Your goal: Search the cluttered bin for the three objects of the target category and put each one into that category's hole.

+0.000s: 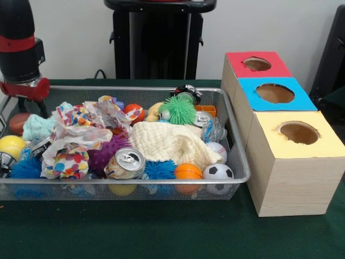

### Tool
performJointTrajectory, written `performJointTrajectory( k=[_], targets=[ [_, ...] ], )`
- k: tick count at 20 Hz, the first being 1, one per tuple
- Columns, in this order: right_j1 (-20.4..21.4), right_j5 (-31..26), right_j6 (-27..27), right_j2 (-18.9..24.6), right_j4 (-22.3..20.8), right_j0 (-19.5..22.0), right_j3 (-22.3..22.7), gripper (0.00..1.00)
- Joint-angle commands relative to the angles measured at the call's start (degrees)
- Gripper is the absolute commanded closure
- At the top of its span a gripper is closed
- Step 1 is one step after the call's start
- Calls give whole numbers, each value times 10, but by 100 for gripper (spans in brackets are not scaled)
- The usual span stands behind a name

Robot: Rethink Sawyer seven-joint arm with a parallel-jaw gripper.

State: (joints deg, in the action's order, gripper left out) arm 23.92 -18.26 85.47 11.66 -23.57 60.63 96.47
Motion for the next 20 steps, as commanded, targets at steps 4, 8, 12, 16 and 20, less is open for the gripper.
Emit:
performJointTrajectory(
  k=[4,8,12,16,20],
  targets=[
    [-38,-32,-35,65,-19,14,-73,100],
    [-38,-37,-34,65,-19,11,-76,100],
    [-32,-38,-35,65,-22,8,-73,100],
    [-21,-28,-22,58,-23,6,-57,100],
    [6,-38,-23,61,-20,4,-41,100]
  ],
)
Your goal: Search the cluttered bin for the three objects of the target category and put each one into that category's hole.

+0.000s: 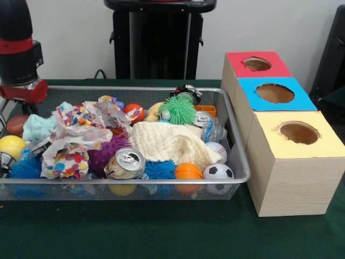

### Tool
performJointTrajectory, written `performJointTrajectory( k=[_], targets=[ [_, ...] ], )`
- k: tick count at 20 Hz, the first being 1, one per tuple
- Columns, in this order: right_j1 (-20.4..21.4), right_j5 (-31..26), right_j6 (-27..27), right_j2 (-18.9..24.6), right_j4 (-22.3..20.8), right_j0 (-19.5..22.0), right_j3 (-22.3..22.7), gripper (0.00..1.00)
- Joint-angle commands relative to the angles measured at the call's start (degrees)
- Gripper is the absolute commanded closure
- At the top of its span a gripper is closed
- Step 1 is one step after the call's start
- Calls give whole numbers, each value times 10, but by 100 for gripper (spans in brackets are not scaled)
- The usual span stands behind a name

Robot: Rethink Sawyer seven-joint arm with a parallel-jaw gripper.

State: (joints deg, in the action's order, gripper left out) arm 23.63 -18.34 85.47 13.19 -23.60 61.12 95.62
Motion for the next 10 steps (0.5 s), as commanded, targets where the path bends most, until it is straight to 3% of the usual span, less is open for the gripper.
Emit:
performJointTrajectory(
  k=[1,5,10],
  targets=[
    [27,-41,-21,43,-18,-4,-21,100],
    [115,-89,-10,22,-3,-29,16,100],
    [164,-131,-4,9,6,-46,29,100]
  ],
)
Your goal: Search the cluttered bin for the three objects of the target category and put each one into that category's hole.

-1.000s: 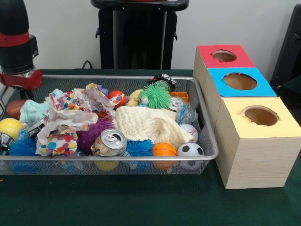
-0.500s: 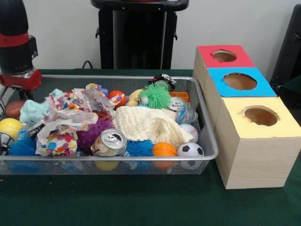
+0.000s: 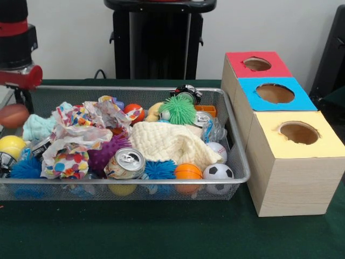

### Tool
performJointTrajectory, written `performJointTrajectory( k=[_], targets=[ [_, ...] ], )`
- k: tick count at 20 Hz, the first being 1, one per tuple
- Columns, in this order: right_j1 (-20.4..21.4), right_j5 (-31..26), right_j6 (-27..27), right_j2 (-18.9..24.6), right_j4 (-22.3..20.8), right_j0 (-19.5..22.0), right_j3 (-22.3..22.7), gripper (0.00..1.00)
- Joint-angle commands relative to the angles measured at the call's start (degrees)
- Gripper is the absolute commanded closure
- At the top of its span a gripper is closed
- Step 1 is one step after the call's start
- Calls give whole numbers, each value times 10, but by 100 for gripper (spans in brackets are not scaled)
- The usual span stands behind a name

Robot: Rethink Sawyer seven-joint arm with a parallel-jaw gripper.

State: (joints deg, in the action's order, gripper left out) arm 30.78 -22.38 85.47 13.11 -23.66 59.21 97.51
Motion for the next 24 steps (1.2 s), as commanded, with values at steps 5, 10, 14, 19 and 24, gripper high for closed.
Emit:
performJointTrajectory(
  k=[5,10,14,19,24],
  targets=[
    [91,-107,-10,19,7,-23,6,100],
    [99,-114,0,16,9,-25,18,100],
    [116,-119,21,7,21,-20,66,100],
    [137,-109,67,-19,45,-21,141,100],
    [143,-86,104,-43,66,-26,189,100]
  ],
)
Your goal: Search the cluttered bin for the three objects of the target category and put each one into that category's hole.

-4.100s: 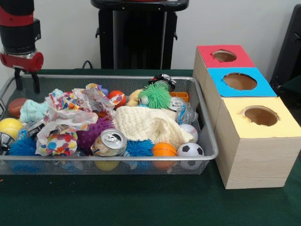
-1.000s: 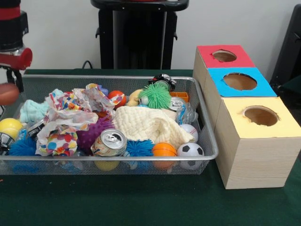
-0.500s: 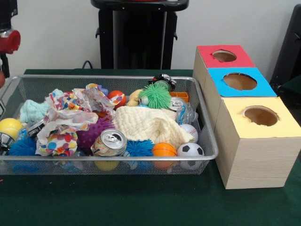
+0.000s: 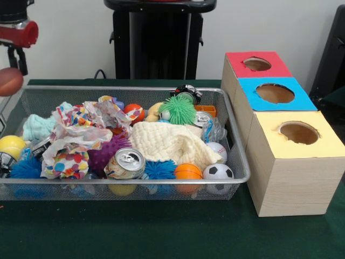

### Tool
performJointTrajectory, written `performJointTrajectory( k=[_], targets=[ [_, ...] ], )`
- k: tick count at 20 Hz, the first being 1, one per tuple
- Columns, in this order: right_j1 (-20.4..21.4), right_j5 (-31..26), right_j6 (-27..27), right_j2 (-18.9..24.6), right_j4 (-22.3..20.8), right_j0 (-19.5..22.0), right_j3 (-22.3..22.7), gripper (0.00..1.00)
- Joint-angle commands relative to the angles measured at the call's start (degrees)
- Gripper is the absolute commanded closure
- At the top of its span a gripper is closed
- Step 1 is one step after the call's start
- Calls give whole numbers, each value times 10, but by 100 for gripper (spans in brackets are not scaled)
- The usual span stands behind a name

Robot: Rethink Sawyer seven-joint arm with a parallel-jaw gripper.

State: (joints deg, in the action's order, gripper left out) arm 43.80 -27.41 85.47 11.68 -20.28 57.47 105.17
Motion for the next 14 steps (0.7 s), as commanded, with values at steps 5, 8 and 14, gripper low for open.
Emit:
performJointTrajectory(
  k=[5,8,14],
  targets=[
    [14,-5,119,-39,54,-7,153,100],
    [13,16,128,-45,63,-15,167,100],
    [2,48,139,-53,81,-30,167,100]
  ],
)
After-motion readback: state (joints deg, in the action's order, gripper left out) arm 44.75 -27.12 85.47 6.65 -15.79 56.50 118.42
